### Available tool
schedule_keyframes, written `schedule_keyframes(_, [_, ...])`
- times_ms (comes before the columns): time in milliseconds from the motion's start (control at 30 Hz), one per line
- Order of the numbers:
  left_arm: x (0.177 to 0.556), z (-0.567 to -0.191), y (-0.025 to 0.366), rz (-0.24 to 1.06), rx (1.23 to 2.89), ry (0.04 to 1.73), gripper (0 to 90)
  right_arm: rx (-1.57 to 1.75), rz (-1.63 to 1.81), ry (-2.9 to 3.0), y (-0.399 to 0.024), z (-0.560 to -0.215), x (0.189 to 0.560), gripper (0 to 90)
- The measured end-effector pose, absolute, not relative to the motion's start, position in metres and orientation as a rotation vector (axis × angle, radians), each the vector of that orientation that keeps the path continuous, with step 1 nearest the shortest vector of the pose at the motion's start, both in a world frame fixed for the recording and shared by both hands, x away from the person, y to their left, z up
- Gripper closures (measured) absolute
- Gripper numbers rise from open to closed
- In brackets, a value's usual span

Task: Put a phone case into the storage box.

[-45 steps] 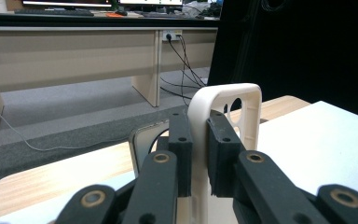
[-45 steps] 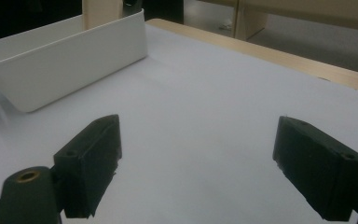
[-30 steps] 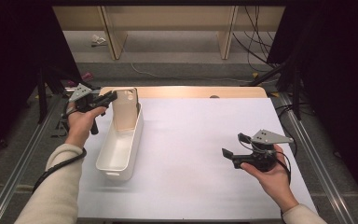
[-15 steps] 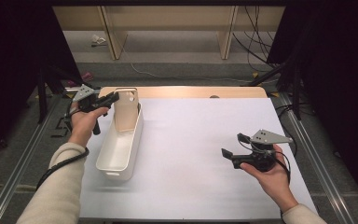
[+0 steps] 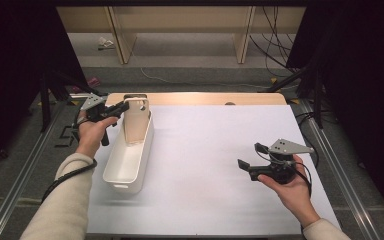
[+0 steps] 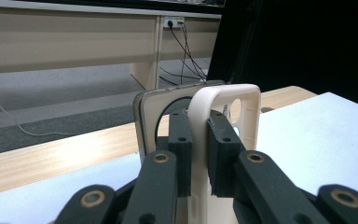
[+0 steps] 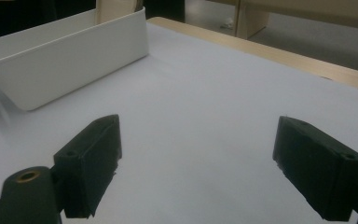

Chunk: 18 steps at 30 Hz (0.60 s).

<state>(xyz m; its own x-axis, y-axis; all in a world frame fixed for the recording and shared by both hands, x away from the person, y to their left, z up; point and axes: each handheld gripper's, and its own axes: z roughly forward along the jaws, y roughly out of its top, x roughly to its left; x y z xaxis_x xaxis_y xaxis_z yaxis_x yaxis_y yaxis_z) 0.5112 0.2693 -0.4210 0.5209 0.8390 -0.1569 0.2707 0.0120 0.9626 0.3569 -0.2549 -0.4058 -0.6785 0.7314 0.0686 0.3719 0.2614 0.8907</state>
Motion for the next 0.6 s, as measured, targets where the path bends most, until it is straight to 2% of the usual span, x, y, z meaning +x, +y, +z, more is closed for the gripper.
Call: schedule_keyframes(600, [0.5197, -0.4203, 0.2719, 0.590, 1.578, 1.034, 79.4, 1.008, 1.387, 2.193, -0.2547, -0.4073, 0.3577, 16.2])
